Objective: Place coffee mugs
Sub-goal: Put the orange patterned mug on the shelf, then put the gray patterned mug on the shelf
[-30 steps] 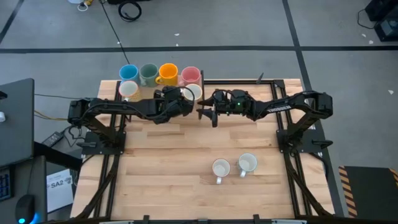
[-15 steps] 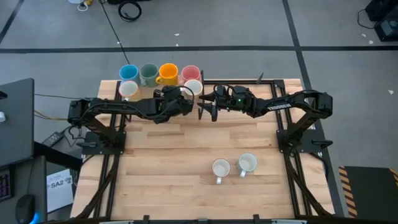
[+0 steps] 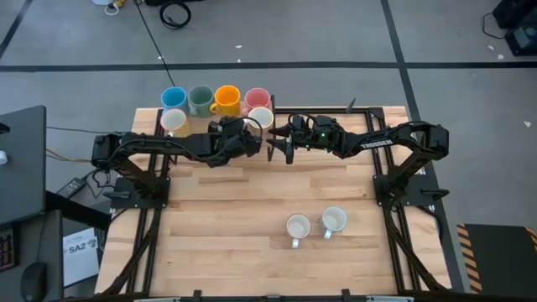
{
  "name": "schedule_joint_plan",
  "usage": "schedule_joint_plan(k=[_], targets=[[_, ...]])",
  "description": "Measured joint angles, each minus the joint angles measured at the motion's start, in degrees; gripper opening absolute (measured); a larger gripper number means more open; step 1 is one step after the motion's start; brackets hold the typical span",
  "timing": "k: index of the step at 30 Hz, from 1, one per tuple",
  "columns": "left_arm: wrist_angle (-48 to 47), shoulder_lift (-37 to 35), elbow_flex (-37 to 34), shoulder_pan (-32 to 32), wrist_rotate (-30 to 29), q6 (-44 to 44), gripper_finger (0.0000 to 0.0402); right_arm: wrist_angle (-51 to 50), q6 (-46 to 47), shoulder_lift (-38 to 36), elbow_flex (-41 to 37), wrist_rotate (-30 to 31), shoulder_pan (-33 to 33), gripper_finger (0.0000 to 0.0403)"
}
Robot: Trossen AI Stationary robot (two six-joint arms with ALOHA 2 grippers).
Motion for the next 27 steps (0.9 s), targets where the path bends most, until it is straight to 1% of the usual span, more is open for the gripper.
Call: schedule_joint_plan(k=[4, 7, 11, 17, 22, 27], targets=[[0.0, 0.0, 0.0, 0.0, 0.0, 1.0, 0.0156, 0.0, 0.0, 0.0, 0.0, -0.1, 0.0, 0.0197], [0.0, 0.0, 0.0, -0.1, -0.1, 1.9, 0.0167, 0.0, 0.0, 0.0, 0.0, -1.0, 0.0, 0.0197], [-0.8, -0.5, 0.0, -0.1, 0.2, 2.0, 0.0169, 0.0, 0.0, 0.0, 0.0, -3.1, 0.0, 0.0197], [-3.8, -2.5, 0.1, -2.2, 0.8, 1.9, 0.0169, -0.8, 0.2, -1.0, 0.0, -5.0, 0.0, 0.0197], [-6.3, -4.9, 0.0, -6.0, 0.8, 2.1, 0.0169, -3.5, 1.7, -4.0, 0.0, -6.4, 0.0, 0.0197], [-11.5, -7.5, 0.1, -11.6, 2.0, 2.7, 0.0169, -10.5, 5.0, -9.9, 0.0, -11.3, 0.6, 0.0197]])
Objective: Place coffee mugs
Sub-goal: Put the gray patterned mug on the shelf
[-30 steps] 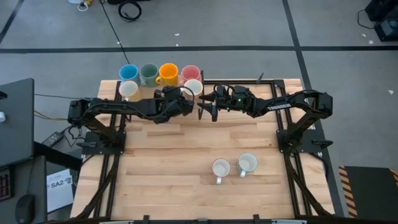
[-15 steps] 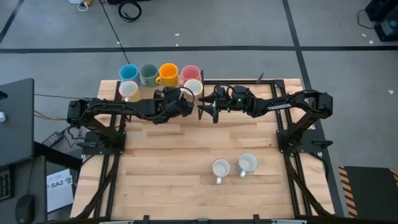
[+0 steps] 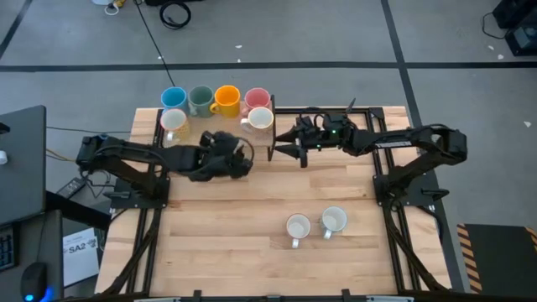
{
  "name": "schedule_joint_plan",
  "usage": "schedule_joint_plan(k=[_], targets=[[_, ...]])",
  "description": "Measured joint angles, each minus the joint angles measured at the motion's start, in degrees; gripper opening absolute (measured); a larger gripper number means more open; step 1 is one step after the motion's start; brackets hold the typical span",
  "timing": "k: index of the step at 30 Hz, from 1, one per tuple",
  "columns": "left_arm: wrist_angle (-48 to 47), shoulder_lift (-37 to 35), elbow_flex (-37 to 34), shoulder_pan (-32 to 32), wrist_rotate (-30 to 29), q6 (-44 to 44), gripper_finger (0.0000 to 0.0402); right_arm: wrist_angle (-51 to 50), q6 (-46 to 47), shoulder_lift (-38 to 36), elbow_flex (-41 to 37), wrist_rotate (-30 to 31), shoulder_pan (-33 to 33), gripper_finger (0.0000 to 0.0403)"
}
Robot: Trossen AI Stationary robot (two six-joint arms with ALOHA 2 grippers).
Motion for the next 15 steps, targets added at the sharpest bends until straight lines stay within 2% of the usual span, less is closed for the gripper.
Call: schedule_joint_plan(k=[6, 11, 15], targets=[[-2.3, -1.2, 0.0, -8.2, 8.5, 7.6, 0.0169, -10.4, 4.4, -6.7, 0.0, -5.6, 3.4, 0.0197], [-1.9, -0.8, 0.0, -14.6, 16.0, 10.7, 0.0169, -18.1, 5.9, -9.6, 0.0, -5.8, 9.6, 0.0197], [-0.8, -0.6, 0.0, -19.0, 17.2, 10.7, 0.0169, -21.6, 5.9, -9.4, 0.0, -5.4, 15.5, 0.0197]])
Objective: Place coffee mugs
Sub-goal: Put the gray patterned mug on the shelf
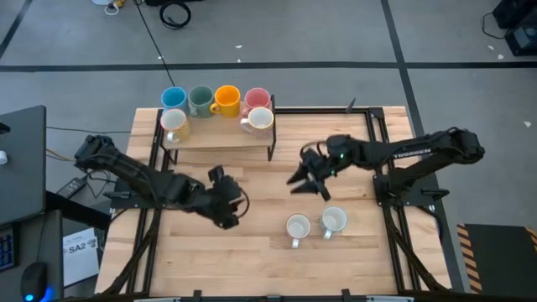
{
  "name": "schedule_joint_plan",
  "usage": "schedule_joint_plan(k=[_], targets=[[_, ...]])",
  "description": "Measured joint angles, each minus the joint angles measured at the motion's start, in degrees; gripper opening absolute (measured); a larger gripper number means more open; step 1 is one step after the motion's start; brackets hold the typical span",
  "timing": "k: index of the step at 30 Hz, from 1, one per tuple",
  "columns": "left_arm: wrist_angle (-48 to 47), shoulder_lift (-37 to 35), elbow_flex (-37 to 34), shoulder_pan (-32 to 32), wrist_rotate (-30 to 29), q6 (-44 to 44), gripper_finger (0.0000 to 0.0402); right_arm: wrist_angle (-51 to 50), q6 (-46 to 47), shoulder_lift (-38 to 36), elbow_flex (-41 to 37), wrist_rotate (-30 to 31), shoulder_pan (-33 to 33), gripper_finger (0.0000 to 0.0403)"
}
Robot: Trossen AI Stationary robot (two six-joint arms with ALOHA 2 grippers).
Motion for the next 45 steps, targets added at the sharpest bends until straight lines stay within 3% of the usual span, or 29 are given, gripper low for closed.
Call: schedule_joint_plan(k=[3, 12, 17, 22, 30, 45], targets=[[1.8, 0.0, 0.0, -2.3, 0.0, 0.0, 0.0169, -1.5, 0.0, 1.3, 0.0, 1.4, 4.1, 0.0197], [5.7, 0.0, 0.0, -5.1, -0.1, 0.1, 0.0169, -15.8, -0.8, 2.2, 0.0, 14.0, 11.0, 0.0197], [5.9, 0.0, 0.0, -5.2, -0.2, 0.0, 0.0169, -20.9, -0.1, 3.3, 0.0, 15.0, 13.9, 0.0197], [6.1, 0.0, 0.0, -5.2, -0.2, 0.0, 0.0169, -20.9, 0.0, 5.2, 0.0, 15.8, 16.4, 0.0197], [6.4, 0.0, 0.0, -5.2, -0.2, 0.0, 0.0169, -20.2, 1.3, 7.0, 0.0, 24.2, 18.0, 0.0197], [6.8, 0.0, 0.0, -5.1, -0.2, 0.0, 0.0169, -17.9, 1.9, 14.6, 0.0, 23.8, 18.3, 0.0197]])
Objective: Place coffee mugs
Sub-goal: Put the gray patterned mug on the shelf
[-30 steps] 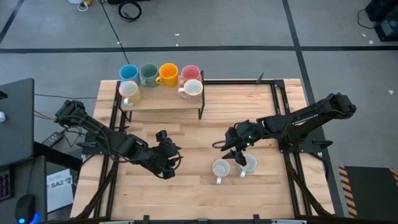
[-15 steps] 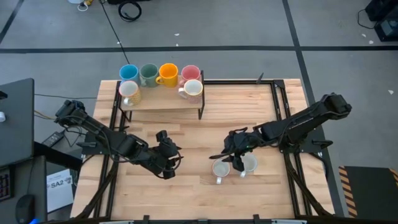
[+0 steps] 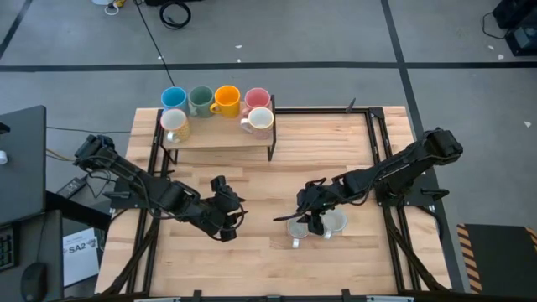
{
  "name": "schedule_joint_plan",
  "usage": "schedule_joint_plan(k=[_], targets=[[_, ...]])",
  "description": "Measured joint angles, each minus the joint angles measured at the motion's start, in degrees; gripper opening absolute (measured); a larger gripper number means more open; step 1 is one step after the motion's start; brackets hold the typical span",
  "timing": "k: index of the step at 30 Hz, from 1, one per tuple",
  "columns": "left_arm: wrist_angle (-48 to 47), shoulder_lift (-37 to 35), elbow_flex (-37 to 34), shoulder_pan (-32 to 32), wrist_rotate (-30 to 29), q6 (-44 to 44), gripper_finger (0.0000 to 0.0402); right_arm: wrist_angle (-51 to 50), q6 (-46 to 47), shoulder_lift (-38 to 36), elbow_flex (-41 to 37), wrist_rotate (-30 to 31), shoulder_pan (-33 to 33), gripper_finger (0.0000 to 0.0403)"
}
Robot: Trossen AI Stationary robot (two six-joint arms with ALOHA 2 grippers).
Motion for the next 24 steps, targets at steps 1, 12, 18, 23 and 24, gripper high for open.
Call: schedule_joint_plan(k=[1, 12, 18, 23, 24], targets=[[0.0, 0.0, 0.0, 0.0, 0.0, 0.0, 0.0169, 0.0, 0.3, 0.4, 0.0, 0.0, 0.0, 0.0196], [1.3, 0.0, 0.0, 0.0, 0.0, 0.0, 0.0169, 2.4, 5.6, 1.8, 0.0, 0.4, 0.0, 0.0108], [1.7, 0.0, 0.0, 0.0, 0.0, 0.0, 0.0169, 3.6, 8.9, 1.5, -0.1, 3.6, -1.0, 0.0037], [1.7, 0.0, 0.0, 0.0, 0.0, 0.0, 0.0169, 5.9, 10.1, 1.3, -0.1, 7.2, -3.0, 0.0033], [1.7, 0.0, 0.0, 0.0, 0.0, 0.0, 0.0169, 7.1, 10.3, 1.3, -0.1, 7.6, -3.4, 0.0033]])
